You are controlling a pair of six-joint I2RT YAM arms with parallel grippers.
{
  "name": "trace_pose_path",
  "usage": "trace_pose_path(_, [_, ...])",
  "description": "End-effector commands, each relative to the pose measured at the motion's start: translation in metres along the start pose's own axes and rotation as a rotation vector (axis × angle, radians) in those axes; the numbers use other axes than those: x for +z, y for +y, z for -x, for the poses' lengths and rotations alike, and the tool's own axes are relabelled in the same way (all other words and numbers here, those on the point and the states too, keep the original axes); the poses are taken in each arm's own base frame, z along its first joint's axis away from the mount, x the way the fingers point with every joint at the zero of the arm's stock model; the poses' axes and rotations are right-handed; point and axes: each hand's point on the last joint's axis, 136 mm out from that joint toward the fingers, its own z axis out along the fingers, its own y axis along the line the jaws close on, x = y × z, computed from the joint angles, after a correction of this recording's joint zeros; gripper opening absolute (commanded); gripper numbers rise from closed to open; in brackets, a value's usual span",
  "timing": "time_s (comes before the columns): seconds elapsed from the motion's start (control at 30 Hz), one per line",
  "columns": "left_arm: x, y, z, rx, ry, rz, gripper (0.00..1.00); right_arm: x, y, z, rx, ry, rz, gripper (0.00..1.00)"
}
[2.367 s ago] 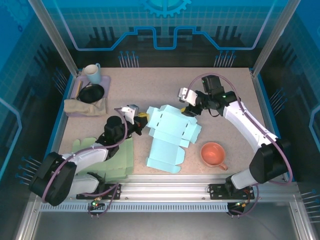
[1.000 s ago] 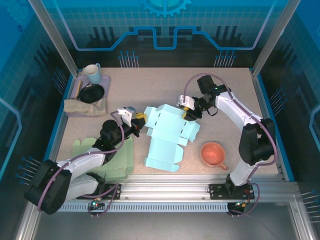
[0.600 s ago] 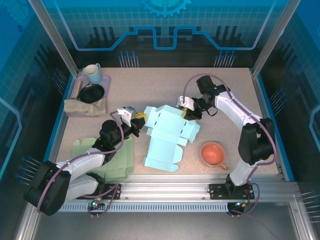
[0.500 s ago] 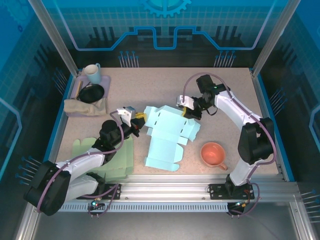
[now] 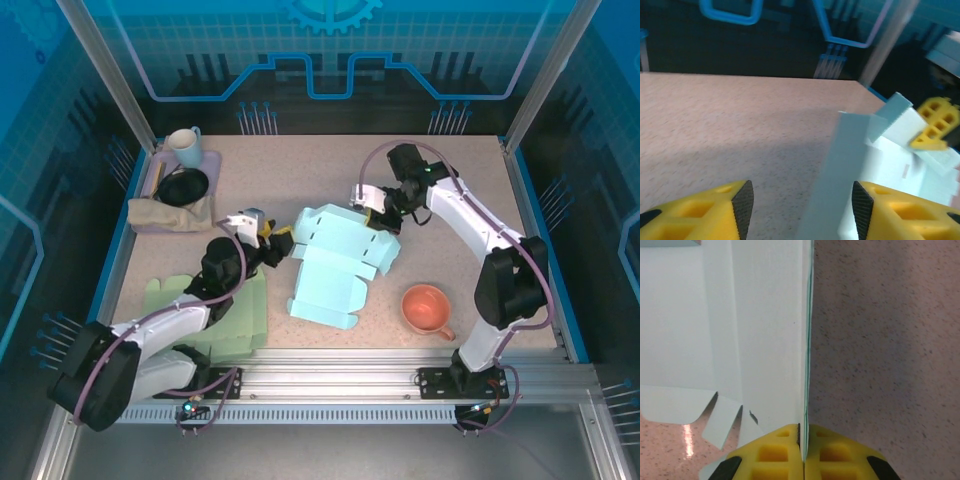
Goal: Fold the paper box
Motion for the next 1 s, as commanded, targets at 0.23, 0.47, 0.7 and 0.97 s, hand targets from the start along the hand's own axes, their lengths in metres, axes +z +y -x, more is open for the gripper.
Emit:
trace_pose_path(0.23, [-0.027, -0.016, 0.075, -0.331, -0.028, 0.112, 0.53, 0.001, -0.011, -0.008, 0.056, 0.149, -0.07, 0.0])
trace_pose_path(0.47, [0.018, -0.06, 0.072, -0.329, 0.133, 0.039, 0.52, 0.002, -0.007, -0.001, -0.013, 0.097, -0.081, 0.0])
trace_pose_path(0.7, [0.06, -0.081, 0.07, -0.388, 0.168, 0.006, 0.52, 0.002, -0.009, 0.004, -0.085, 0.055, -0.137, 0.0])
trace_pose_path(0.97, [0.088, -0.078, 0.056, -0.435, 0.217, 0.047, 0.47, 0.0, -0.006, 0.007, -0.115, 0.029, -0.137, 0.0])
